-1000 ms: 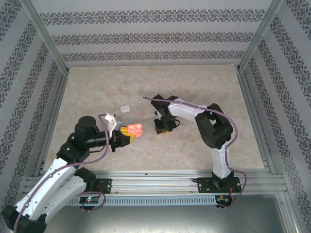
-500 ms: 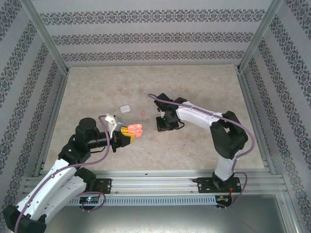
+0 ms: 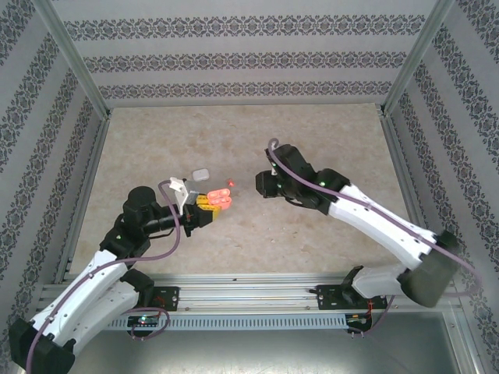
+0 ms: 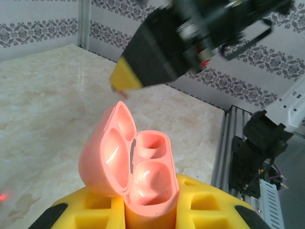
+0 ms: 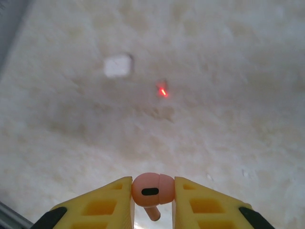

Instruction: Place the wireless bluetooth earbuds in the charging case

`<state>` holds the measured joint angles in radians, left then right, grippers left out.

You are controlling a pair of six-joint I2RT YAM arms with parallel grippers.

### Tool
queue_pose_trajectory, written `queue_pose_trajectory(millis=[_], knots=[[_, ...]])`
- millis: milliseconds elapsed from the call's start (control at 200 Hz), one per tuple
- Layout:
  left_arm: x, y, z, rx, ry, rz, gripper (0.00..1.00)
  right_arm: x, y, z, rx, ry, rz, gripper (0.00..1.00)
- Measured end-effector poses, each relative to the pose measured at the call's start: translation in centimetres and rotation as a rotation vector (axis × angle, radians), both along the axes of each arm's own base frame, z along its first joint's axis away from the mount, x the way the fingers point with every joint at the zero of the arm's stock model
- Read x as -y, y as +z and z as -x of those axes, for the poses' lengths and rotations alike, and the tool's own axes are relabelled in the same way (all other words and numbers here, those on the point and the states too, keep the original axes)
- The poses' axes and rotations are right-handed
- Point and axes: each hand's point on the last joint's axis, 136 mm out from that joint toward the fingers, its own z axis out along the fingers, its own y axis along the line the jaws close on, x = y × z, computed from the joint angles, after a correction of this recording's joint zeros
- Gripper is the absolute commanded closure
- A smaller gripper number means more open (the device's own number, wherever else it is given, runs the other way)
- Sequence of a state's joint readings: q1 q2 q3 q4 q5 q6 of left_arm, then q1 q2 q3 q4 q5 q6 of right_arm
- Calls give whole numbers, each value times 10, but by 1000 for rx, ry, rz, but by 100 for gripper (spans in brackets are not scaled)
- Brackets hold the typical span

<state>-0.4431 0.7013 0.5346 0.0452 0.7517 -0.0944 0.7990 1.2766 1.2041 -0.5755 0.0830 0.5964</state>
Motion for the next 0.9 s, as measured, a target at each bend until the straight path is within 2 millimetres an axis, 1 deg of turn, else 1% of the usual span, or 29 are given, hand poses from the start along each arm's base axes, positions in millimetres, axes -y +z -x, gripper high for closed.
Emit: queue_pose_trajectory(millis=[85,155,235,330,525,614,679,739,819,899], knots=[[1,-1,-6,3,14,-2,99,-2,31,8,96,10,-69,77],[2,-4,-12,-2,28,-7,99,-6,51,14,161,27,-121,77],[2,-6,-19,-6,43,-13,99,-14,66,21,220,56,-173,78],[3,-4,-25,0,61,-14,100,-26,78,28,267,90,-229,78],[0,6,-35,32,110,-4,100,-52,88,37,316,147,-307,78],[-2,7,-38,39,126,-3,100,-58,91,36,330,153,-324,78],[-2,8,-39,42,136,-3,100,-66,95,34,344,157,-354,78],[-4,8,-41,44,151,-3,100,-75,92,32,342,160,-364,78],[-5,9,-43,50,167,-3,100,-88,82,31,328,176,-361,78],[-6,11,-43,57,175,-1,100,-96,74,29,308,184,-363,78]])
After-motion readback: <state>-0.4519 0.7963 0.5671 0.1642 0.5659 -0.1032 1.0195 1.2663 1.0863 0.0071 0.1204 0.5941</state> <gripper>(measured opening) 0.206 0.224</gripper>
